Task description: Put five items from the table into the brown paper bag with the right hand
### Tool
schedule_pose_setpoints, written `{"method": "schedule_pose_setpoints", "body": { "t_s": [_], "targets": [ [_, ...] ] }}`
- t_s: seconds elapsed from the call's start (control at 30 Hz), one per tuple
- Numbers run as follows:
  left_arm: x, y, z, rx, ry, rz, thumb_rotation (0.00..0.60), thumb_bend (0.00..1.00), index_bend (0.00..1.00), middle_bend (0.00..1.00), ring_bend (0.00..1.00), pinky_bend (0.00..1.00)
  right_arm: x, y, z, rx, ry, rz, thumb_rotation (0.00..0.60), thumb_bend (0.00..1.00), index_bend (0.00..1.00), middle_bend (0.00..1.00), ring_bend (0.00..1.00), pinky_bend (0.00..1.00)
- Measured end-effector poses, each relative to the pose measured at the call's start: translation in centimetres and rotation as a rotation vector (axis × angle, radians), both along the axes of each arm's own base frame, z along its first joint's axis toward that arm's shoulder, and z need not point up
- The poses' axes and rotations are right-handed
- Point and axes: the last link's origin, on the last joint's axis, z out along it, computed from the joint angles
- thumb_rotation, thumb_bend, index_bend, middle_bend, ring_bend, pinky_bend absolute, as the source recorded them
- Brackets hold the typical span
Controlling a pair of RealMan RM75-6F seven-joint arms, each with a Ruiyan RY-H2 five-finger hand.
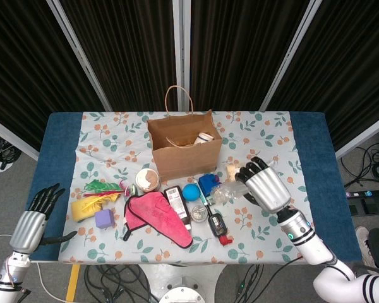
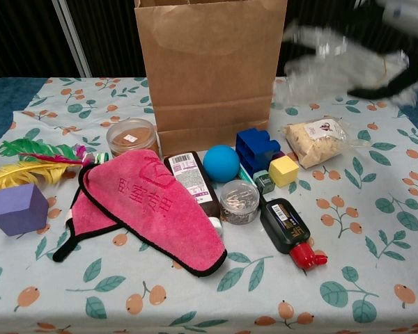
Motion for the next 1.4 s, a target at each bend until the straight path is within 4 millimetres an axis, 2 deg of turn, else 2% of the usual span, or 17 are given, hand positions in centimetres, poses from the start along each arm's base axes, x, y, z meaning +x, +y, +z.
{"method": "schedule_pose_setpoints", "body": {
  "t_s": [0.13,0.23,0.27,0.4,0.57,0.67,0.73,0.93,1.1,1.27,1.4],
  "targets": [
    [0.3,0.1,-0.1,-0.005,0.002,-0.009,0.424,0.00,0.09,0.07,0.03,0.07,6.2,-1.6,4.8,-0.091,-0.139,0.083,0.600,0.18,0.52,0.53,0.37,0.28],
    [0.5,0.2,-0.2,-0.008,0.003,-0.012,0.425,0.00,0.09,0.07,0.03,0.07,9.6,-3.0,6.8,-0.122,-0.227,0.108,0.600,0.18,0.52,0.53,0.37,0.28],
    [0.5,0.2,-0.1,-0.007,0.004,-0.012,0.423,0.00,0.09,0.07,0.03,0.07,11.3,-3.7,7.3,-0.123,-0.285,0.113,0.600,0.18,0.52,0.53,0.37,0.28],
    [0.5,0.5,0.0,-0.004,0.006,-0.012,0.425,0.00,0.09,0.07,0.03,0.07,15.0,-5.1,6.6,-0.060,-0.447,0.103,0.600,0.18,0.52,0.53,0.37,0.28],
    [0.4,0.7,0.1,0.001,0.006,-0.005,0.424,0.00,0.09,0.07,0.03,0.07,17.7,-6.6,2.6,0.105,-0.708,-0.007,0.600,0.18,0.52,0.53,0.37,0.28],
    [0.2,0.8,0.3,0.005,0.001,0.002,0.425,0.00,0.09,0.07,0.03,0.07,18.7,-7.6,0.3,0.161,-0.807,-0.069,0.600,0.18,0.52,0.53,0.37,0.28],
    [0.1,0.8,0.5,0.010,-0.005,0.005,0.426,0.00,0.09,0.07,0.03,0.07,18.9,-8.5,-0.5,0.152,-0.828,-0.081,0.600,0.18,0.52,0.53,0.37,0.28],
    [-0.2,1.0,1.0,0.023,-0.014,0.013,0.425,0.00,0.09,0.07,0.03,0.07,18.9,-10.8,-1.7,0.114,-0.888,-0.098,0.600,0.18,0.52,0.53,0.37,0.28],
    [-0.2,1.1,1.0,0.023,-0.021,0.014,0.424,0.00,0.09,0.07,0.03,0.07,18.9,-11.3,-1.9,0.104,-0.911,-0.097,0.600,0.18,0.52,0.53,0.37,0.28],
    [-0.2,1.2,0.6,0.016,-0.025,0.013,0.426,0.00,0.09,0.07,0.03,0.07,17.7,-11.6,-2.6,0.118,-0.918,-0.144,0.600,0.18,0.53,0.53,0.37,0.28],
    [-0.2,1.2,0.7,0.018,-0.023,0.014,0.426,0.00,0.09,0.07,0.03,0.07,16.7,-11.8,-3.3,0.138,-0.938,-0.182,0.600,0.12,0.50,0.50,0.34,0.26]
  ]
}}
